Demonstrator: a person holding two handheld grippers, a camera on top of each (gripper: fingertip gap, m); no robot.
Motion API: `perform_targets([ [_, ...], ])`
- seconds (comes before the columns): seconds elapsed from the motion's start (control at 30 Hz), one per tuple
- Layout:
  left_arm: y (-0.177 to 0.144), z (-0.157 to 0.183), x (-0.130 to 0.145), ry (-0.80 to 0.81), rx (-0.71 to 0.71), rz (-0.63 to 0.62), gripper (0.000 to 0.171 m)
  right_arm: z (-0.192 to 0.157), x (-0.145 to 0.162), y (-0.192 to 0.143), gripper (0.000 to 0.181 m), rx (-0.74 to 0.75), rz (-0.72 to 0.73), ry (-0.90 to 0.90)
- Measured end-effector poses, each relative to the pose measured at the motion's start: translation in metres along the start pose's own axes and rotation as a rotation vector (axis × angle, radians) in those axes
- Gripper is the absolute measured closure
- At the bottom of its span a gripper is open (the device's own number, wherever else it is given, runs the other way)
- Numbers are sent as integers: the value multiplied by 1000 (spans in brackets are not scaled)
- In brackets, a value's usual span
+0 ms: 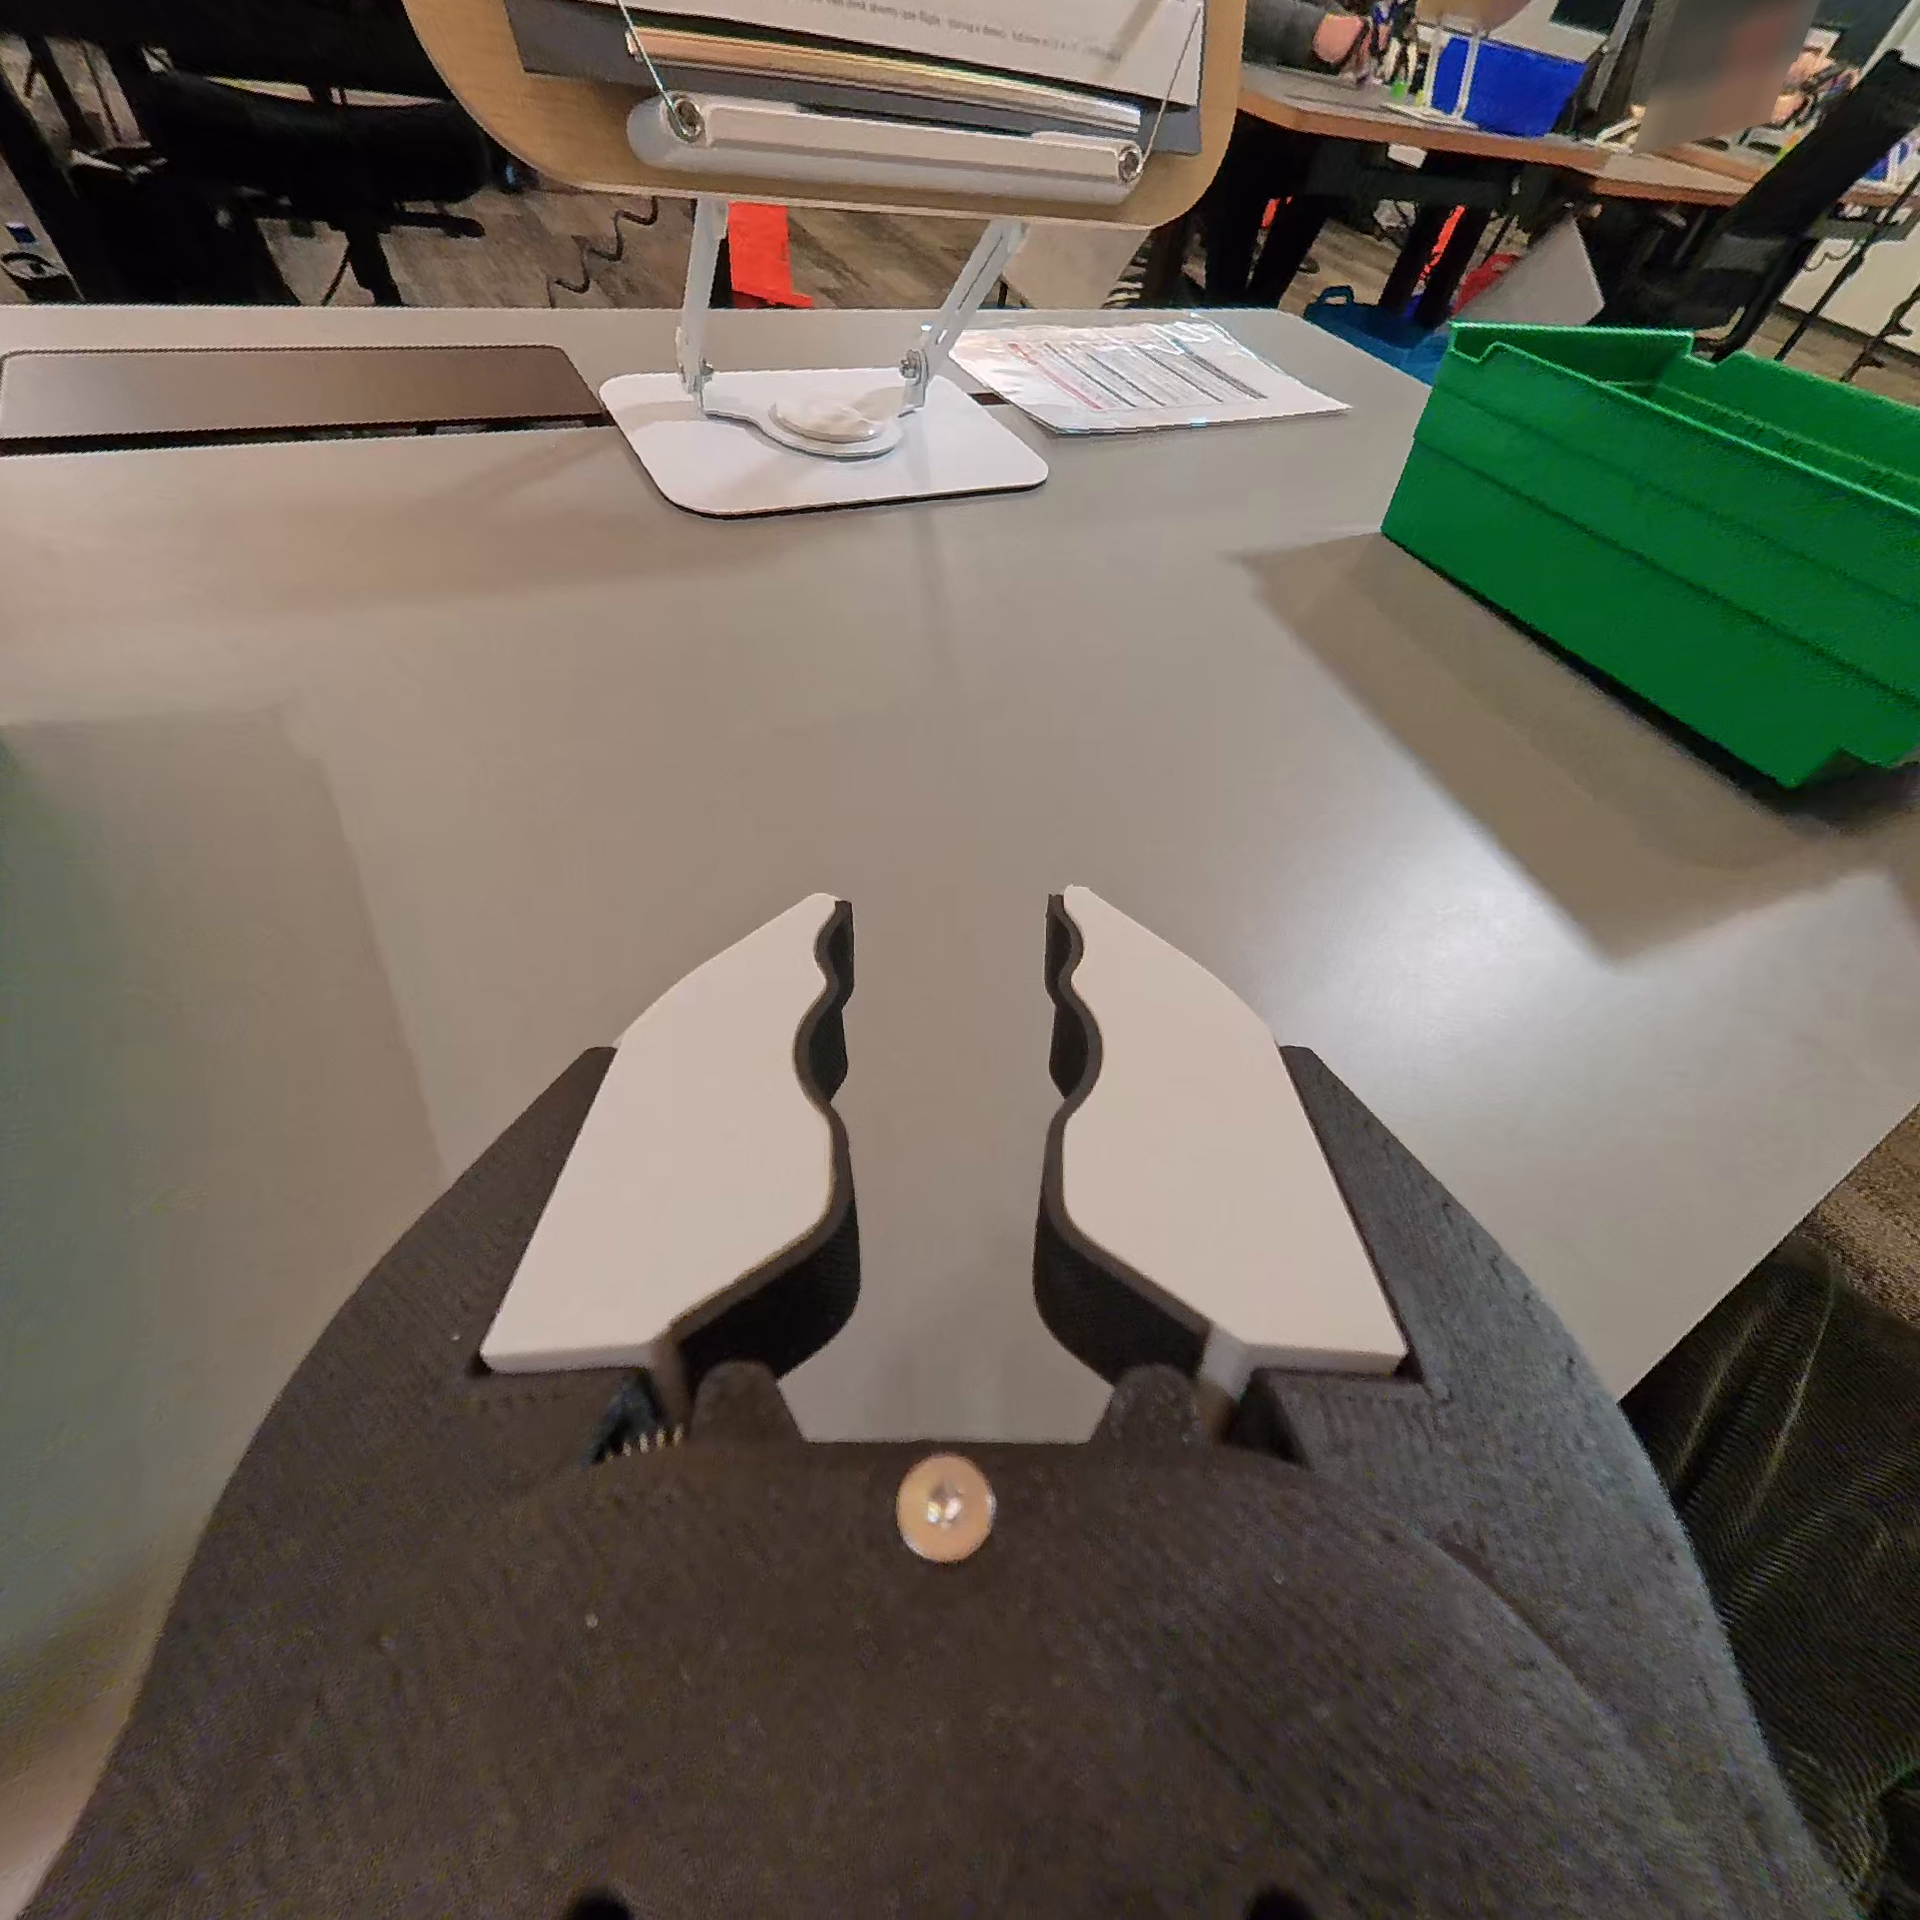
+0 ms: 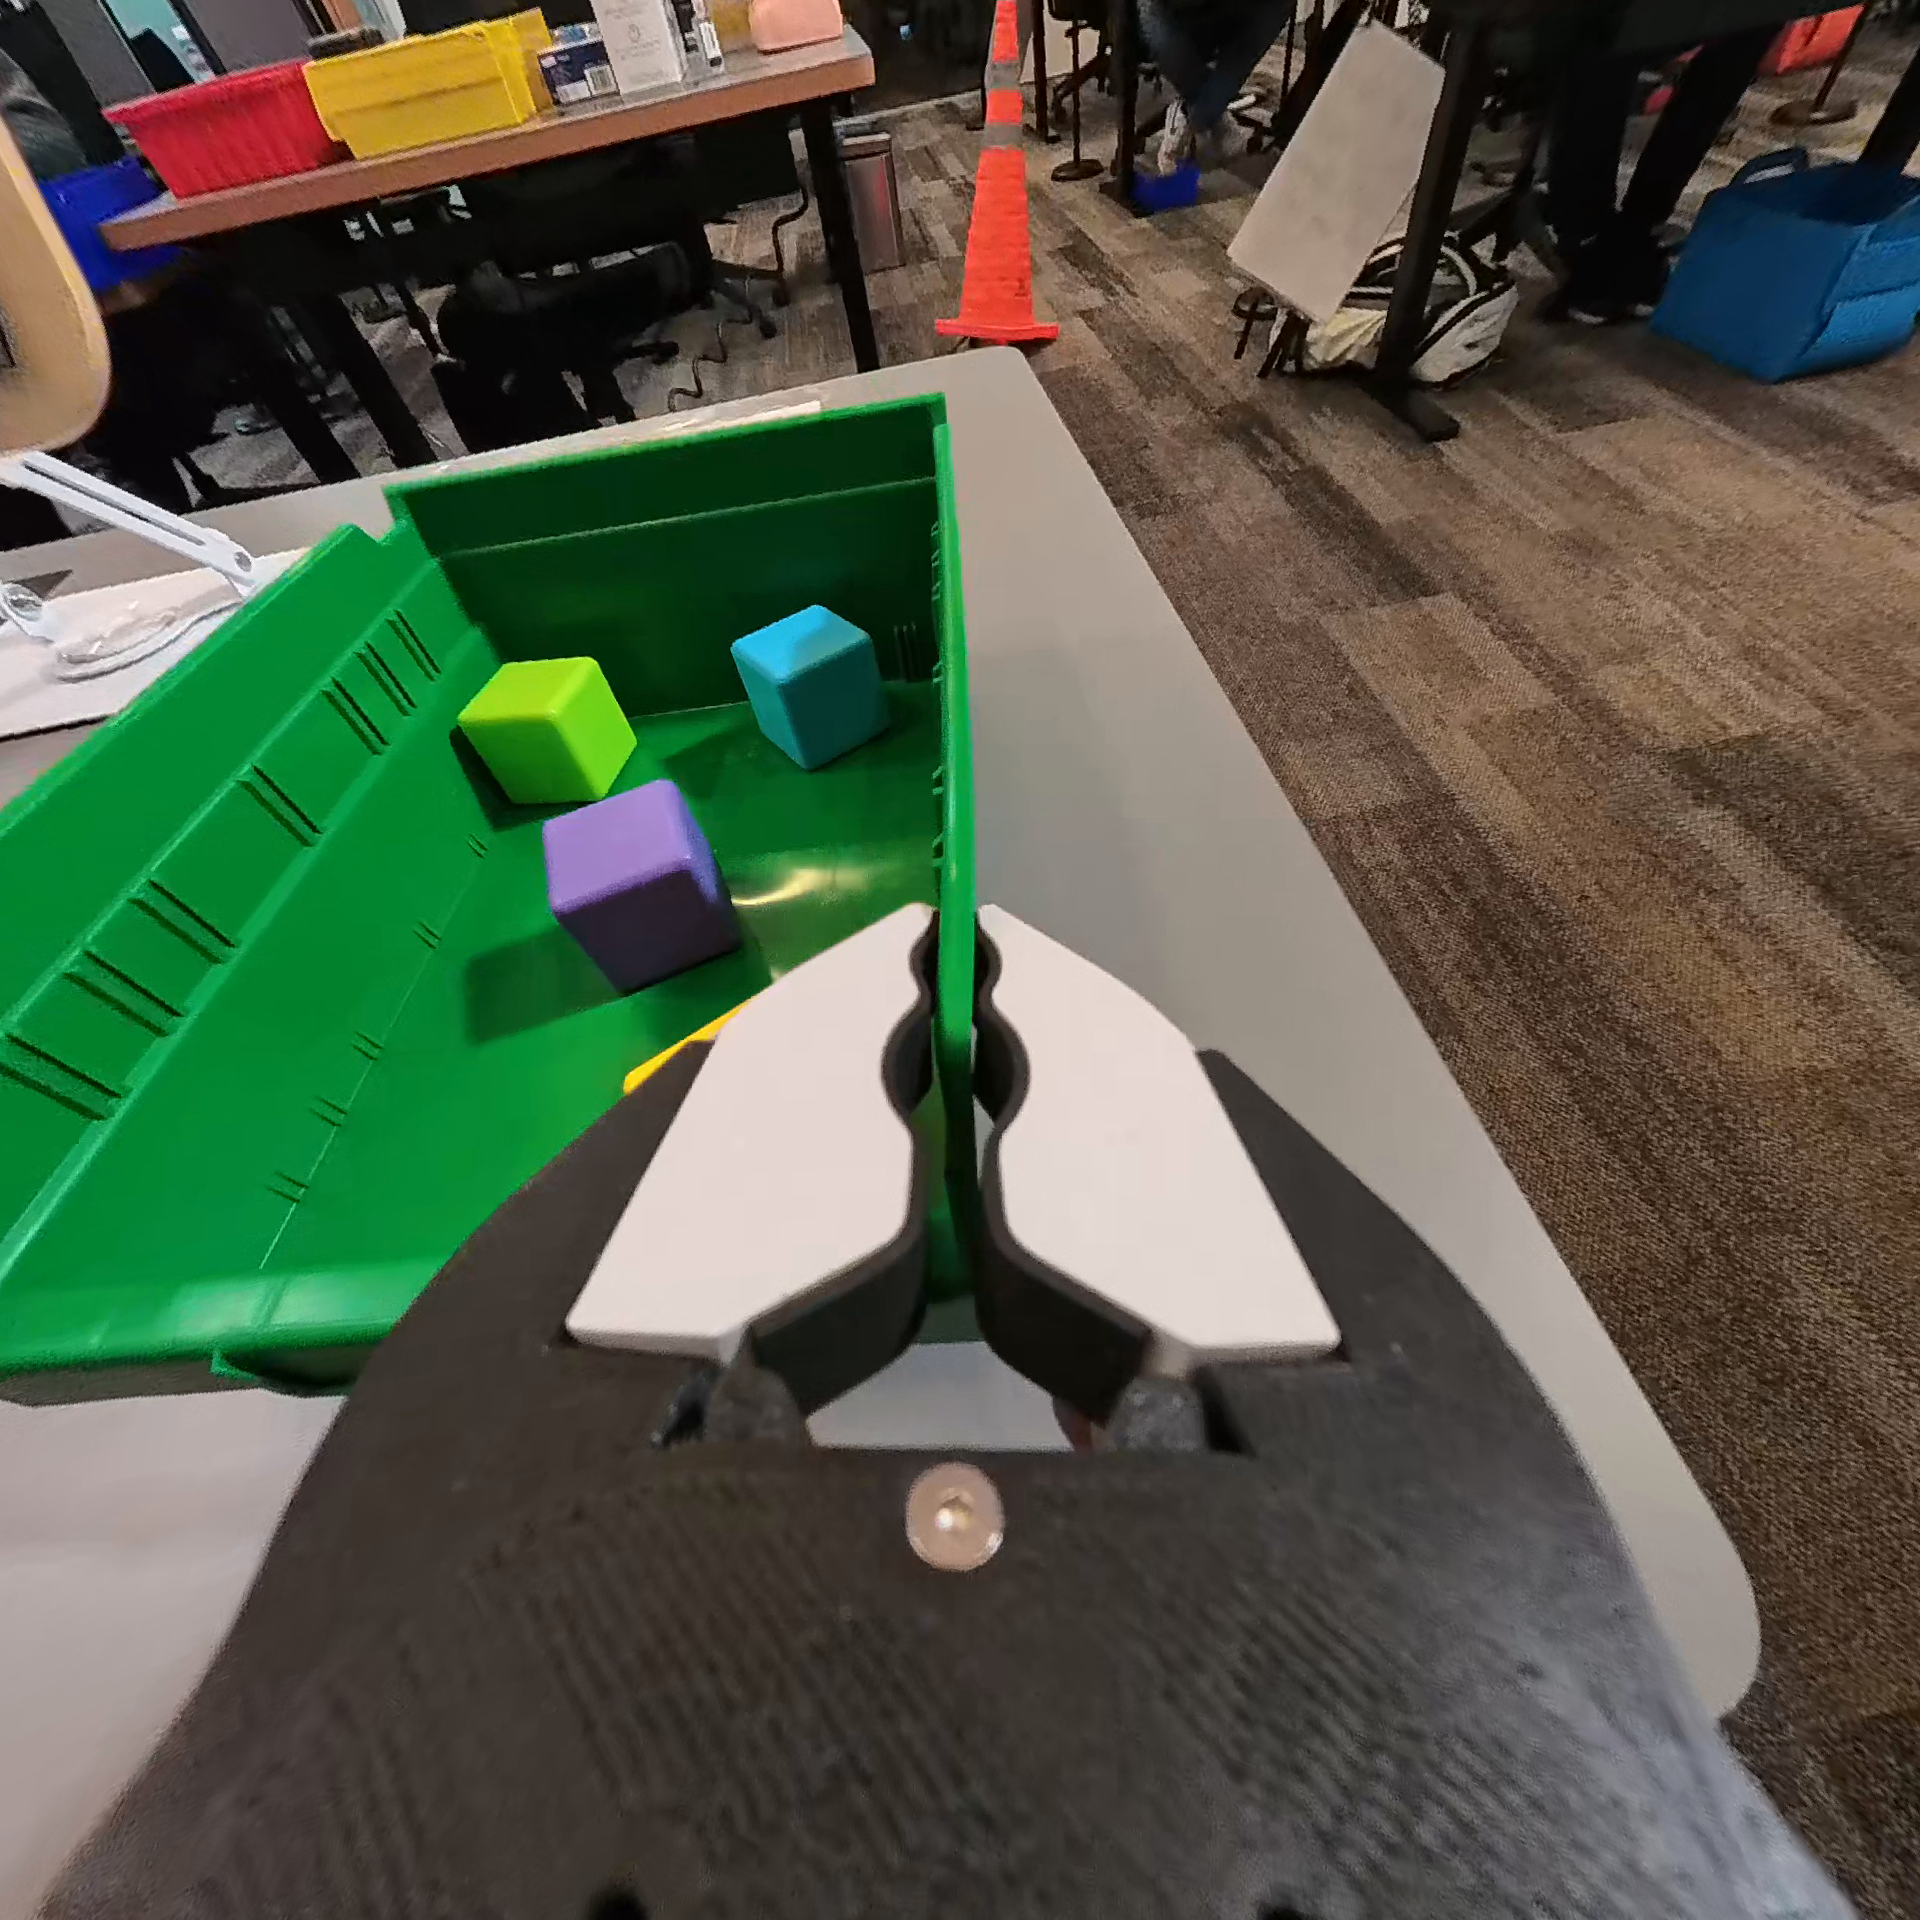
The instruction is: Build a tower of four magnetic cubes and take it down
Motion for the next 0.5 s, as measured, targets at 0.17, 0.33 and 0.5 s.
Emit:
perform_targets([
  [0.17,1,1,0,3,1,-3,135,-6,-4,-3,178,13,22,0],
  [0.33,0,1,1,5,-2,-3,135,-4,3,-1,178,10,-20,-13],
  [0.5,-3,2,0,-9,6,5,135,-2,9,2,177,34,-53,-7],
])
Point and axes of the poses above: each gripper's, where its closed fingertips meet, y out along the fingers, x out of its underside, z = x × y across the jaws, the point moved 9 cm from there along -y, back along the fingers, and after that the axes turned 9 degrees about -z, right-handed, at the moved point
